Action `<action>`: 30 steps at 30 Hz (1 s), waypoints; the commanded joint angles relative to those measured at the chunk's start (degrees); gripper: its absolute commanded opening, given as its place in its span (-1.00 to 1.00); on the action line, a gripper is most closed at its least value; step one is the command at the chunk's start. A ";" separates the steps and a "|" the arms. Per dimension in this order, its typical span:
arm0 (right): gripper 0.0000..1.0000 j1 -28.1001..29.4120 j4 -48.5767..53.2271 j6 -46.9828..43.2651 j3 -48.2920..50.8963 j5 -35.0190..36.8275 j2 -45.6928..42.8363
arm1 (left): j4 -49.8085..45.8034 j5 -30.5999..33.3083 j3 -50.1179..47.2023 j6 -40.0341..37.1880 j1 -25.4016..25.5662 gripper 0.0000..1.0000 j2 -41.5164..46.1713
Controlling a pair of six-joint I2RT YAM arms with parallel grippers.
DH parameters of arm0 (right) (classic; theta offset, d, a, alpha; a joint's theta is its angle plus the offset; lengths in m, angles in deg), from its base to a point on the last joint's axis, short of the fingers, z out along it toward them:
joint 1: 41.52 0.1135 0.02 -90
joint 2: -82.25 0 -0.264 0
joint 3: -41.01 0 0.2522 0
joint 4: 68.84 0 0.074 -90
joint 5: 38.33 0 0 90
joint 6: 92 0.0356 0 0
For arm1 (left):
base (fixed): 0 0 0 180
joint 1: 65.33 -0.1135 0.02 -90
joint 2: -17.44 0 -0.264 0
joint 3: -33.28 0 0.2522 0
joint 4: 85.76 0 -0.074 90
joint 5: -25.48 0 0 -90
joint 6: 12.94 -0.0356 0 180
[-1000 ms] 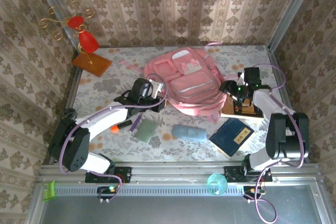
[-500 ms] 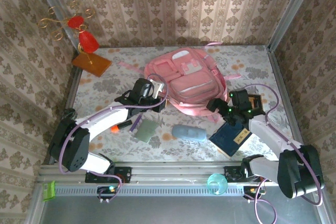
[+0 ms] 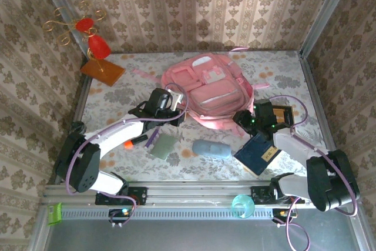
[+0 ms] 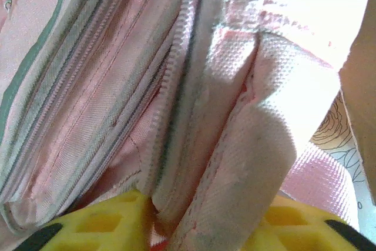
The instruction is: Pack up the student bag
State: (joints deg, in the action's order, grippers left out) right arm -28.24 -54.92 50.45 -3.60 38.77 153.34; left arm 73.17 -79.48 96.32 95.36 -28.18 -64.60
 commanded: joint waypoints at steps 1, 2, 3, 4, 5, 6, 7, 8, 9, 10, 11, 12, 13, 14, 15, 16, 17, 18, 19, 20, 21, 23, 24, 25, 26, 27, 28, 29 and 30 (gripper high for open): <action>-0.57 -0.63 -0.43 -2.31 -2.53 2.70 -2.10 | -0.41 1.03 1.35 -2.29 -0.81 -1.00 2.09; -0.72 -1.09 -0.06 -2.98 -2.55 2.76 -3.21 | -1.06 1.85 1.16 -2.56 -1.55 -1.00 2.18; -0.85 -1.73 0.32 -3.35 -2.55 2.71 -4.25 | -1.51 2.25 0.92 -2.81 -2.33 -1.00 2.22; -0.96 -2.56 0.63 -3.49 -2.55 2.52 -5.16 | -1.55 2.30 0.51 -2.88 -3.05 -1.00 2.24; -1.00 -3.78 0.80 -3.49 -2.55 1.78 -6.12 | -1.48 2.22 0.05 -2.77 -4.11 -1.00 2.24; -1.00 -4.93 0.86 -3.56 -2.63 0.90 -6.92 | -1.08 2.13 -0.45 -2.71 -5.01 -1.00 2.37; -1.00 -5.68 0.96 -3.56 -2.75 0.27 -7.26 | -0.72 2.13 -0.83 -2.66 -5.89 -1.00 2.36; -1.00 -6.76 1.21 -3.67 -3.02 -0.77 -7.86 | -0.52 2.13 -1.22 -2.70 -6.71 -1.00 2.24; -1.00 -7.47 1.49 -3.88 -3.41 -1.73 -8.07 | -0.42 2.22 -1.41 -2.83 -7.43 -1.00 2.05; -1.00 -7.94 1.62 -3.94 -3.79 -2.43 -8.16 | -0.20 2.35 -1.56 -2.97 -7.98 -1.00 1.89; -1.00 -8.25 1.68 -4.14 -4.19 -3.27 -8.11 | -0.07 2.72 -1.66 -3.10 -8.57 -1.00 1.58; -1.00 -8.40 1.59 -4.33 -4.62 -4.20 -7.94 | 0.31 2.79 -1.72 -3.19 -9.06 -1.00 1.32; -1.00 -8.44 1.67 -4.45 -5.03 -4.81 -7.61 | 0.73 2.66 -1.77 -3.21 -9.50 -1.00 1.04; -1.00 -8.44 1.57 -4.67 -5.41 -5.55 -7.31 | 1.04 2.66 -1.71 -3.19 -9.93 -1.00 0.63; -1.00 -8.44 1.69 -5.10 -5.85 -6.30 -6.88 | 1.24 2.66 -1.49 -3.31 -10.38 -1.00 0.32; -1.00 -8.60 2.16 -5.64 -6.33 -6.59 -6.56 | 1.25 2.80 -1.23 -3.55 -10.62 -1.00 -0.15; -1.00 -8.73 2.78 -6.26 -6.94 -7.08 -6.26 | 1.37 2.82 -1.18 -3.81 -10.60 -1.00 -0.61; -1.00 -9.03 3.17 -6.83 -7.38 -7.44 -6.02 | 1.66 2.79 -1.03 -3.93 -12.68 -1.00 -1.11; -1.00 -9.26 3.55 -7.25 -7.75 -7.76 -5.83 | 1.90 2.54 -0.92 -3.99 -13.29 -1.00 -1.63; -1.00 -9.47 3.85 -7.81 -8.27 -8.36 -5.54 | 2.21 2.03 -0.69 -4.16 -13.94 -1.00 -2.24; -1.00 -9.66 4.12 -8.20 -8.66 -8.93 -5.31 | 2.29 1.49 -0.24 -4.16 -14.49 -1.00 -2.95; -1.00 -9.93 4.32 -8.51 -9.34 -9.93 -4.76 | 2.41 0.90 0.36 -4.50 -15.15 -1.00 -4.16; -1.00 -9.96 4.32 -8.59 -9.55 -10.46 -4.61 | 2.23 0.90 0.63 -4.66 -15.42 -1.00 -4.63; -1.00 -9.89 4.11 -8.61 -9.70 -11.08 -4.48 | 2.41 0.86 0.69 -4.78 -15.61 -1.00 -4.79; -1.00 -9.94 3.83 -8.50 -9.78 -11.72 -4.38 | 2.71 0.84 0.66 -4.86 -15.92 -1.00 -5.01; -1.00 -9.94 3.71 -8.42 -9.75 -12.18 -4.29 | 2.66 0.69 0.65 -4.95 -16.12 -1.00 -5.17; -1.00 -9.86 3.55 -8.41 -9.75 -12.44 -4.21 | 2.66 0.51 0.67 -4.97 -16.31 -1.00 -5.23; -1.00 -9.76 3.33 -8.24 -9.62 -12.70 -4.25 | 2.82 0.31 0.56 -4.96 -16.45 -1.00 -5.18; -1.00 -9.53 3.03 -8.02 -9.43 -12.84 -4.12 | 2.99 0.25 0.38 -4.95 -16.53 -1.00 -5.13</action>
State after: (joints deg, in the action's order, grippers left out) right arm -36.81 -50.09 43.59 -10.79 26.20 149.67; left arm 76.27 -83.04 95.58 91.47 -42.37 -69.52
